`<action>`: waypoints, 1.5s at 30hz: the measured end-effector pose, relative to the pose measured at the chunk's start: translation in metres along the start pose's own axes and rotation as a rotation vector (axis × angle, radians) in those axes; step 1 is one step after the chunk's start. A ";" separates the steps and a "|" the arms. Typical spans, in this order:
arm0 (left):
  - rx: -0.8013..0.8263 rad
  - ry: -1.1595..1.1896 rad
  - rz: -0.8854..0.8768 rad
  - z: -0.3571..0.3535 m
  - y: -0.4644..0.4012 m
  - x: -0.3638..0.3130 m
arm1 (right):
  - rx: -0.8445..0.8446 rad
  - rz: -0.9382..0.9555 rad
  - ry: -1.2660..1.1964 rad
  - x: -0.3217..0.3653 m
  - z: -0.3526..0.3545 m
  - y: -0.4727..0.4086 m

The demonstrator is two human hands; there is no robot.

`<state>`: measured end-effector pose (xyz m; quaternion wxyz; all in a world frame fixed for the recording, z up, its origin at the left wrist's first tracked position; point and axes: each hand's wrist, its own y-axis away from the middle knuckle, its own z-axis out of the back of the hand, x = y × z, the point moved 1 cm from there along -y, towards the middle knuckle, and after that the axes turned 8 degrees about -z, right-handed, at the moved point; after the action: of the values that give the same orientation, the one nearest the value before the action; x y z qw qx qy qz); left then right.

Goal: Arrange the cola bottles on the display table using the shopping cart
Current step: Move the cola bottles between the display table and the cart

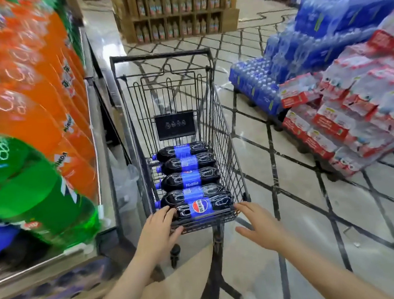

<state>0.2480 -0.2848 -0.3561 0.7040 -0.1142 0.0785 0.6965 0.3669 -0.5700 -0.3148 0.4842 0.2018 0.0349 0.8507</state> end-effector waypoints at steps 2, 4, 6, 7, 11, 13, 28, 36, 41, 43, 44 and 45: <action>0.007 0.027 0.051 -0.003 -0.009 0.000 | 0.025 0.020 -0.012 -0.007 0.005 -0.023; 0.007 0.040 0.085 -0.005 -0.019 -0.003 | 0.048 0.043 -0.034 -0.012 0.010 -0.046; 0.026 0.037 0.100 -0.008 -0.031 -0.004 | 0.088 0.061 -0.050 -0.018 0.015 -0.069; 0.032 0.035 0.115 -0.008 -0.038 -0.004 | 0.121 0.076 -0.043 -0.021 0.017 -0.081; 0.109 0.042 0.216 -0.010 -0.063 -0.004 | 0.232 0.157 0.004 -0.035 0.022 -0.131; 0.155 0.049 0.255 -0.021 -0.072 0.001 | 0.269 0.179 0.008 -0.040 0.019 -0.155; 0.697 0.100 0.219 -0.130 -0.146 0.085 | 0.559 0.215 0.212 -0.040 -0.103 -0.260; 0.856 0.265 0.327 -0.183 -0.145 0.111 | 0.584 0.175 0.354 -0.034 -0.147 -0.265; 0.827 0.308 0.343 -0.181 -0.145 0.111 | 0.588 0.152 0.380 -0.027 -0.150 -0.265; 0.808 0.313 0.337 -0.175 -0.147 0.109 | 0.590 0.154 0.347 -0.030 -0.150 -0.267; 0.797 0.312 0.330 -0.171 -0.148 0.108 | 0.585 0.159 0.332 -0.033 -0.149 -0.268; 0.780 0.302 0.322 -0.166 -0.150 0.106 | 0.572 0.167 0.325 -0.035 -0.148 -0.267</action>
<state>0.4072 -0.2276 -0.5363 0.5577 0.0729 0.4540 0.6911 0.5434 -0.4379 -0.5293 0.3245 0.1933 0.3324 0.8642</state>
